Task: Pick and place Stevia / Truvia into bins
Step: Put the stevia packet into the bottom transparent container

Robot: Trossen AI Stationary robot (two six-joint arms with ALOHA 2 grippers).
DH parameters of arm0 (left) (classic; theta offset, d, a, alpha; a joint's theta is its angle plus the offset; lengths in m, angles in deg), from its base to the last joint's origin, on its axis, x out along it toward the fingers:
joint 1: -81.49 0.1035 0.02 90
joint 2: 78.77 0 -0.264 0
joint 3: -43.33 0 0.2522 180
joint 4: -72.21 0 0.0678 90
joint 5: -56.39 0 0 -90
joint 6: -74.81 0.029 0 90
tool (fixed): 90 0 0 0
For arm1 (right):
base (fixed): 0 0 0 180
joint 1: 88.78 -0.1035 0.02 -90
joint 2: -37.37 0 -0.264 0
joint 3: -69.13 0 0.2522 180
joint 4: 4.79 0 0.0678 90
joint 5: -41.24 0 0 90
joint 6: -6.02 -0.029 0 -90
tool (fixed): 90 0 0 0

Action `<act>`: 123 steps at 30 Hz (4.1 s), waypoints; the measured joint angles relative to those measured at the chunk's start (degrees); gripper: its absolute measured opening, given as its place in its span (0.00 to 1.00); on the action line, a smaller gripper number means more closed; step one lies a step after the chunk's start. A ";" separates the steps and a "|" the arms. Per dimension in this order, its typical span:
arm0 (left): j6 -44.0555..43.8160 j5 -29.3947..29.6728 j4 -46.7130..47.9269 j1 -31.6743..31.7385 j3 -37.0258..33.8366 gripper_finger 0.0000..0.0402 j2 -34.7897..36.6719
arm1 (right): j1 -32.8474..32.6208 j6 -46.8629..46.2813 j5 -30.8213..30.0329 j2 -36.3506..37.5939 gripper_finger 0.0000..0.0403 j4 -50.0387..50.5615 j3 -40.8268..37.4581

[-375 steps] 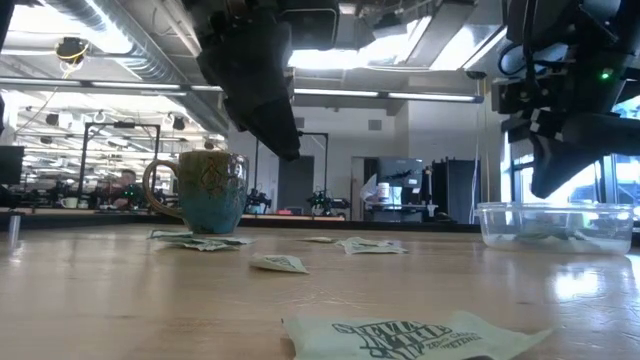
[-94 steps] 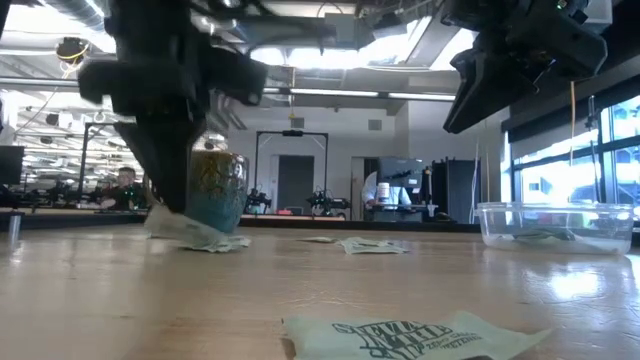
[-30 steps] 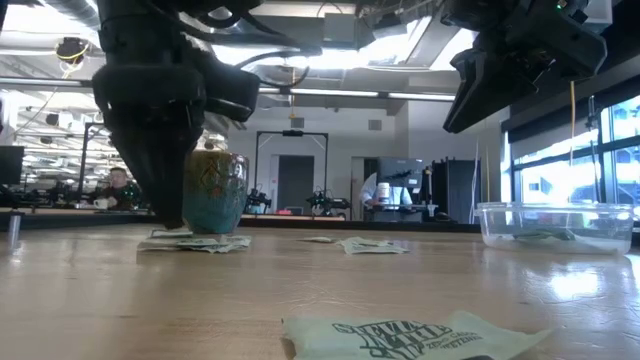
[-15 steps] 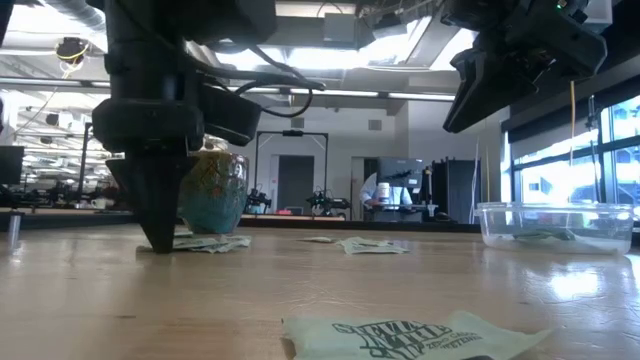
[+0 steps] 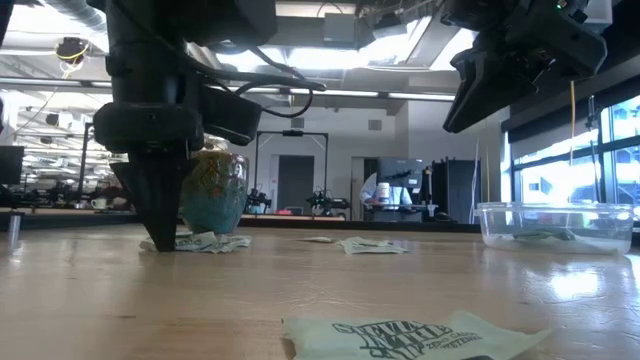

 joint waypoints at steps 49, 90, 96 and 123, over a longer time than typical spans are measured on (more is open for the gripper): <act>-71.00 -4.79 9.99 -39.09 9.66 0.01 4.26 | 0.01 0.24 0.00 0.02 0.20 -1.90 0.00; -3.51 1.94 11.77 -7.58 9.64 0.23 6.14 | 0.01 1.50 0.00 0.02 0.20 -1.79 0.00; 14.41 1.85 6.46 -2.13 9.64 0.24 3.48 | 0.01 1.38 0.00 0.02 0.20 -1.02 0.00; 27.19 -3.93 2.98 3.86 9.90 0.16 -7.40 | 0.01 1.33 0.00 0.02 0.20 -0.49 0.00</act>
